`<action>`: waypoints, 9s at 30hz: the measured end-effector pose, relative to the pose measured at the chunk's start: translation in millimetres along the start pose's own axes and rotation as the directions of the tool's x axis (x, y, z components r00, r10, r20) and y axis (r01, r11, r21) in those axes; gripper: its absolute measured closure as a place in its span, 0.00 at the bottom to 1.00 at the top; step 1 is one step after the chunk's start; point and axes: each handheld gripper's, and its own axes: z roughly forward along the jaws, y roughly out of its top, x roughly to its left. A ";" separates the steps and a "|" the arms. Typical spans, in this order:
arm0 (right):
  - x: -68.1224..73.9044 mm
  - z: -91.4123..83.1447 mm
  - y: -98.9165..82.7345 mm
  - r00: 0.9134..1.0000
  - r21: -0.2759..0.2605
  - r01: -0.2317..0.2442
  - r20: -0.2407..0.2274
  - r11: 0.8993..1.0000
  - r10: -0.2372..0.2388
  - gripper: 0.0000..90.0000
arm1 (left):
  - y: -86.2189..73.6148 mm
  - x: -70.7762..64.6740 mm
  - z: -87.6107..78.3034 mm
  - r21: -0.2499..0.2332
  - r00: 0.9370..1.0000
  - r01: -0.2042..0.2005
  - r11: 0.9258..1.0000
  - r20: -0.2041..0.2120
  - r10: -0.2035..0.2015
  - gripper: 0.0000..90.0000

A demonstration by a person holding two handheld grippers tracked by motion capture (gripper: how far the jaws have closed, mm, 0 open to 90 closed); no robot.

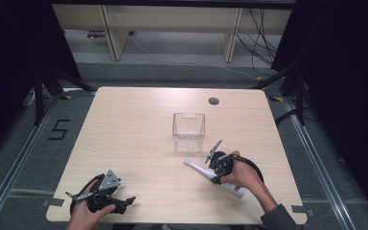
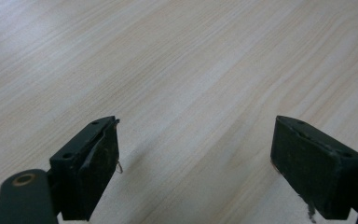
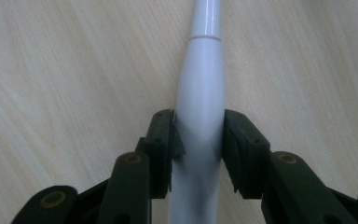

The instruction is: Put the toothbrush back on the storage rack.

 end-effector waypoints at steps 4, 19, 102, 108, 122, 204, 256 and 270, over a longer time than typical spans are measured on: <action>-0.6 2.0 1.1 1.000 0.023 0.001 -0.008 1.000 0.000 0.72 | 0.3 0.0 0.0 0.002 1.000 0.000 1.000 -0.001 0.000 0.17; -3.8 3.9 9.8 1.000 0.118 0.028 -0.009 0.993 -0.027 0.73 | 0.3 -0.3 0.0 0.002 1.000 0.001 1.000 0.000 -0.001 0.17; -48.7 -83.8 -19.6 0.986 -0.651 -0.111 0.021 0.751 0.164 0.75 | 1.6 1.3 -2.8 -0.023 1.000 -0.009 1.000 -0.009 0.009 0.17; -54.3 -90.6 -4.9 0.985 -0.690 -0.112 0.016 0.716 0.169 0.75 | 0.8 0.7 -2.3 -0.010 1.000 0.002 1.000 -0.002 -0.002 0.17; -57.2 -105.1 12.8 0.986 -0.727 -0.118 -0.003 0.676 0.169 0.75 | 1.3 0.0 -1.7 -0.020 1.000 0.006 1.000 0.001 -0.006 0.17; -71.1 -68.6 117.5 0.989 -0.656 -0.097 0.020 0.748 0.145 0.74 | 0.7 -1.0 -1.9 -0.022 1.000 0.006 1.000 0.009 -0.006 0.17; -72.3 -21.6 125.3 0.988 -0.492 -0.103 0.049 0.865 0.145 0.74 | 0.4 -1.7 -2.3 -0.009 1.000 0.018 1.000 0.001 -0.018 0.17; -69.9 -16.2 129.5 0.988 -0.450 -0.109 0.047 0.887 0.145 0.74 | 0.2 -2.2 -2.1 -0.012 1.000 0.022 1.000 0.003 -0.022 0.17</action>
